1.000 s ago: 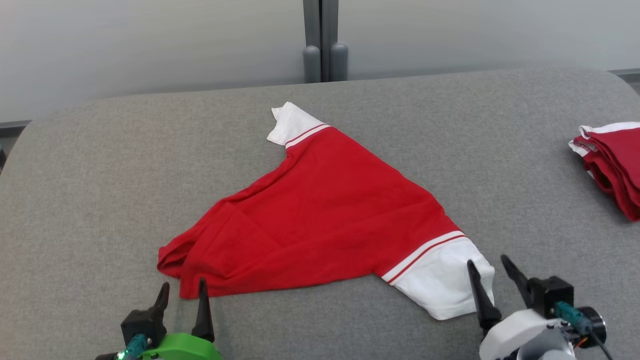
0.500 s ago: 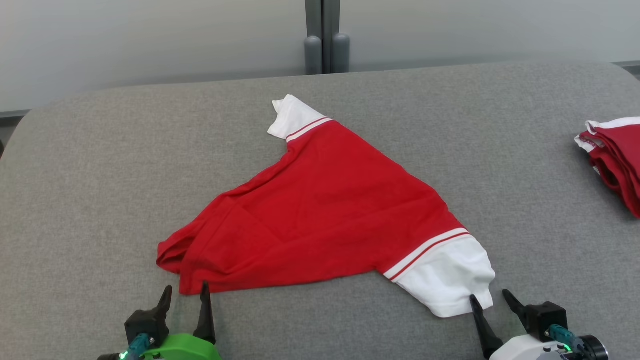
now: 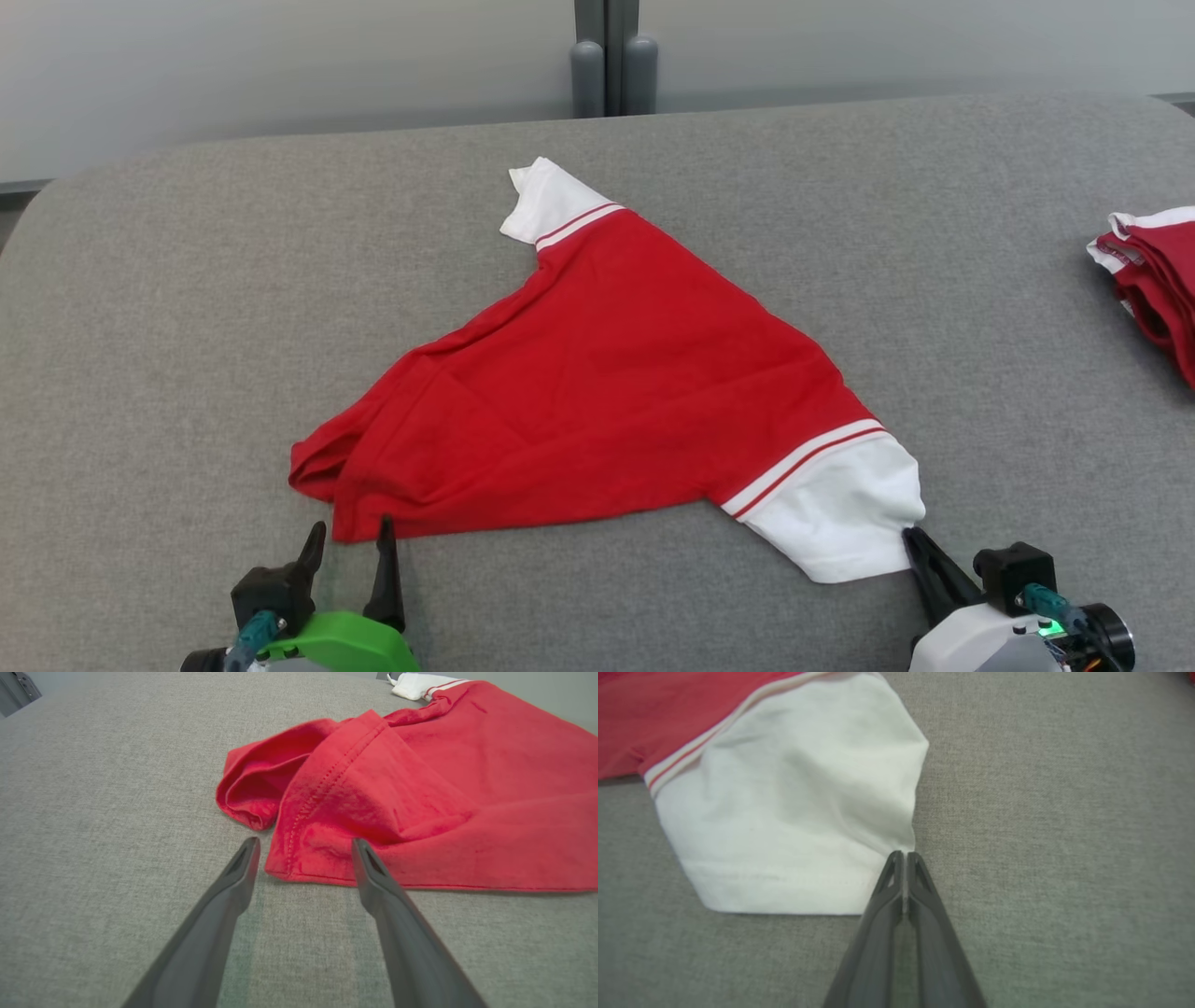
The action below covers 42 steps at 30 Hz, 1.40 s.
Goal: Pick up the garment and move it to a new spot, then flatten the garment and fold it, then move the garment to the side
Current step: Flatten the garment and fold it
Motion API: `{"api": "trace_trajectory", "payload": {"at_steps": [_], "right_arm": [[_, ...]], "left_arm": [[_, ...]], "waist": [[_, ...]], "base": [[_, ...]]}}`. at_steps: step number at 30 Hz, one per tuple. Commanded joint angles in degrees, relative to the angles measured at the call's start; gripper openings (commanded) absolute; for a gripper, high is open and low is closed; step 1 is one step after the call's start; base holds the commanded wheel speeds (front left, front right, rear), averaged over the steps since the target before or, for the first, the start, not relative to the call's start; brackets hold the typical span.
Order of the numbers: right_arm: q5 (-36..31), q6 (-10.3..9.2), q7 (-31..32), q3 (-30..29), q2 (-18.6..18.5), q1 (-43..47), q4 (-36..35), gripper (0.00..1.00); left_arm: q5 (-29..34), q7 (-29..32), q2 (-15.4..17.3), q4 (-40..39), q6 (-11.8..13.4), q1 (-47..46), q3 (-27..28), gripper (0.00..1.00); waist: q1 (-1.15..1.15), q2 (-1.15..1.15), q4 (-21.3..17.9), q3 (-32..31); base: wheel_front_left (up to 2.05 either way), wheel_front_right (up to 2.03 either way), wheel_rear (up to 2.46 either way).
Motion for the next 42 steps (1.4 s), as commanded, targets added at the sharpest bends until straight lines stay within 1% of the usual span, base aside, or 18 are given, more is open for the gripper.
{"api": "trace_trajectory", "payload": {"at_steps": [1,5,9,15,16,17,18,19,24,28,31,36,39,42], "right_arm": [[0.4,-0.11,0.4,-0.4,-0.6,0.5,0.8,0.00],[0.3,-0.12,0.3,-1.4,-1.7,0.7,-0.9,0.00],[-0.1,-0.11,0.2,-2.4,-1.9,0.7,-3.1,0.00],[-0.2,-0.11,0.2,-3.2,-1.8,0.4,-5.3,0.00],[-0.3,-0.10,0.2,-3.3,-1.7,0.2,-5.5,0.00],[-0.5,-0.10,0.2,-3.5,-1.5,0.2,-5.8,0.00],[-0.5,-0.10,0.2,-3.6,-1.4,0.2,-5.9,0.00],[-0.5,-0.10,0.2,-3.8,-1.5,0.1,-6.2,0.00],[0.6,-0.10,0.2,-3.8,-1.5,-0.3,-8.2,0.00],[2.3,-0.10,0.2,-3.2,-1.6,-0.4,-11.7,0.00],[3.9,-0.10,0.2,-2.8,-1.9,-0.7,-15.2,0.00],[7.0,-0.09,0.2,-3.2,-2.7,-2.1,-22.6,0.00],[9.7,-0.09,0.2,-3.0,-3.4,-3.9,-26.4,0.00],[14.2,-0.09,0.2,-2.6,-4.4,-6.9,-29.7,0.00]], "left_arm": [[-0.8,0.0,0.3,0.2,-0.4,-0.9,0.2,1.00],[-1.2,0.0,0.3,0.6,-0.4,-1.5,0.4,1.00],[-1.8,0.0,0.3,2.0,0.1,-2.0,0.8,1.00],[-3.2,0.0,0.3,4.8,-0.2,-3.3,1.1,1.00],[-3.5,0.0,0.3,5.2,-0.1,-3.4,1.1,0.98],[-3.6,0.0,0.3,5.6,-0.1,-3.5,1.1,0.57],[-3.6,0.0,0.3,5.8,-0.1,-3.8,1.1,0.23],[-3.5,0.0,0.3,6.1,-0.3,-4.0,0.9,0.00],[-4.3,0.0,0.2,6.5,-1.8,-4.1,-0.4,0.00],[-4.5,0.0,0.3,3.5,-2.5,-3.3,-0.7,0.00],[-3.9,0.0,0.3,-1.0,-3.0,-2.2,-0.5,0.00],[-2.4,0.0,0.3,-10.9,-3.5,-1.9,0.5,0.00],[-1.5,0.0,0.3,-16.5,-3.8,-3.8,0.7,0.00],[-1.2,0.0,0.8,-21.3,-3.9,-6.9,-0.2,0.00]], "waist": [[0.00,0.00,-0.1,0.1],[0.00,0.00,-0.4,0.4],[0.00,0.00,-0.9,0.8],[0.00,0.00,-1.3,1.9],[0.00,0.00,-1.3,2.0],[0.00,0.00,-1.4,2.2],[0.00,0.00,-1.4,2.3],[0.00,0.00,-1.3,2.4],[0.00,0.00,-1.0,2.3],[0.00,0.00,-0.5,1.3],[0.00,0.00,0.0,0.1],[0.00,0.00,0.4,-2.0],[0.00,0.00,0.2,-2.8],[0.00,0.00,-0.2,-3.4]], "base": [[0.00,0.00,0.00],[0.00,0.00,0.00],[0.00,0.00,0.00],[0.00,0.00,0.00],[0.00,0.00,0.00],[0.00,0.00,0.00],[0.00,0.00,0.00],[0.00,0.00,0.00],[0.00,0.00,0.00],[0.00,0.00,0.00],[0.00,0.00,0.00],[0.00,0.00,0.00],[0.00,0.00,0.00],[0.00,0.00,0.00]]}}
